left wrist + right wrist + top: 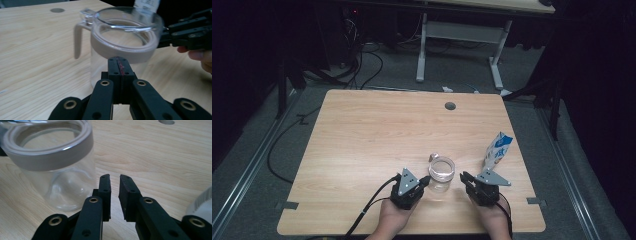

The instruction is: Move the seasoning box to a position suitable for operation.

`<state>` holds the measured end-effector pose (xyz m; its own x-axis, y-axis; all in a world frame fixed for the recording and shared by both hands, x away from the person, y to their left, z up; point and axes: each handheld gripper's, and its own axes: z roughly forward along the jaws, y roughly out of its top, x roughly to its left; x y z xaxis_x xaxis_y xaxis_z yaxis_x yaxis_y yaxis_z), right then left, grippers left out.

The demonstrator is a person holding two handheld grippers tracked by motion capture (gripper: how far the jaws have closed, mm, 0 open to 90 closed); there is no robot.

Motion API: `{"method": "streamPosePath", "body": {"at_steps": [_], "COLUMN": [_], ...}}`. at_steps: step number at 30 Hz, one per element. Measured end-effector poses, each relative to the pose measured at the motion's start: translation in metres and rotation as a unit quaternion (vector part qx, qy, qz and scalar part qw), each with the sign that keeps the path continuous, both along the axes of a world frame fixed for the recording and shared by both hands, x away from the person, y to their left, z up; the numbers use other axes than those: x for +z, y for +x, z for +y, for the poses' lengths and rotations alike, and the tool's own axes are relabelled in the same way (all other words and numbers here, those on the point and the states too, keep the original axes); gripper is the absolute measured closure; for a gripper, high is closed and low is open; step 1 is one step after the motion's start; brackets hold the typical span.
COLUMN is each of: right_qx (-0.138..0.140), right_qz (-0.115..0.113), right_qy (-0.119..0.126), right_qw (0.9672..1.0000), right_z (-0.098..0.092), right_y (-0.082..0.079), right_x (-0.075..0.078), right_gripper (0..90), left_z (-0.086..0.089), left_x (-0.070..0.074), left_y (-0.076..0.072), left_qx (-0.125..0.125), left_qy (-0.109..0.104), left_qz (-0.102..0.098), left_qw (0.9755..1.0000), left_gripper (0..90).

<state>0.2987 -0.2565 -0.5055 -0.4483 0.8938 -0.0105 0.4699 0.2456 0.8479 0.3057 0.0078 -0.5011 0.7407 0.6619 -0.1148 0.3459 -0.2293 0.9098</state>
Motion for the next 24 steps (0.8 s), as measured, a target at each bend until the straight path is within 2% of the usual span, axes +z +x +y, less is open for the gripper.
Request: {"method": "streamPosePath", "body": {"at_steps": [4, 5, 6, 7, 10, 13, 15, 16, 17, 22, 24], "right_qx": [-0.010, -0.014, -0.020, -0.020, -0.026, -0.025, -0.033, -0.043, -0.043, -0.056, -0.048], "right_qz": [-0.004, -0.006, -0.010, -0.010, -0.018, -0.021, -0.021, -0.019, -0.019, -0.010, -0.006], "right_qy": [0.001, 0.002, 0.002, 0.002, 0.004, 0.011, 0.013, 0.013, 0.013, 0.014, 0.012], "right_qw": [0.9999, 0.9999, 0.9997, 0.9997, 0.9995, 0.9994, 0.9992, 0.9988, 0.9988, 0.9983, 0.9988], "right_z": [-0.005, -0.007, -0.009, -0.009, -0.010, -0.007, -0.003, 0.000, 0.000, 0.012, 0.024], "right_y": [-0.004, -0.005, -0.007, -0.007, -0.008, -0.006, -0.003, 0.001, 0.001, 0.012, 0.019], "right_x": [0.001, 0.002, 0.004, 0.004, 0.007, 0.009, 0.009, 0.009, 0.009, 0.005, 0.002], "right_gripper": [82.5, 84.2, 89.9, 89.9, 90.0, 90.0, 90.0, 90.0, 90.0, 90.0, 90.0], "left_z": [-0.018, -0.022, -0.026, -0.029, -0.029, -0.018, -0.003, -0.001, 0.010, 0.047, 0.058], "left_x": [-0.001, -0.001, -0.002, -0.003, -0.005, -0.005, -0.005, -0.006, -0.005, -0.002, -0.002], "left_y": [-0.001, -0.002, -0.001, 0.001, 0.002, 0.004, 0.007, 0.005, 0.008, 0.009, 0.008], "left_qx": [-0.025, -0.027, -0.031, -0.038, -0.037, -0.022, -0.004, 0.018, 0.010, 0.045, 0.054], "left_qy": [0.003, 0.004, 0.008, 0.007, 0.009, 0.005, 0.007, -0.034, 0.005, 0.003, 0.003], "left_qz": [0.003, 0.010, 0.010, 0.006, 0.008, 0.008, 0.006, 0.018, 0.006, 0.007, 0.006], "left_qw": [0.9997, 0.9996, 0.9994, 0.9992, 0.9992, 0.9997, 1.0000, 0.9991, 0.9999, 0.9990, 0.9985], "left_gripper": [90.0, 90.0, 90.0, 90.0, 90.0, 90.0, 89.8, 88.5, 88.5, 87.8, 87.7]}}
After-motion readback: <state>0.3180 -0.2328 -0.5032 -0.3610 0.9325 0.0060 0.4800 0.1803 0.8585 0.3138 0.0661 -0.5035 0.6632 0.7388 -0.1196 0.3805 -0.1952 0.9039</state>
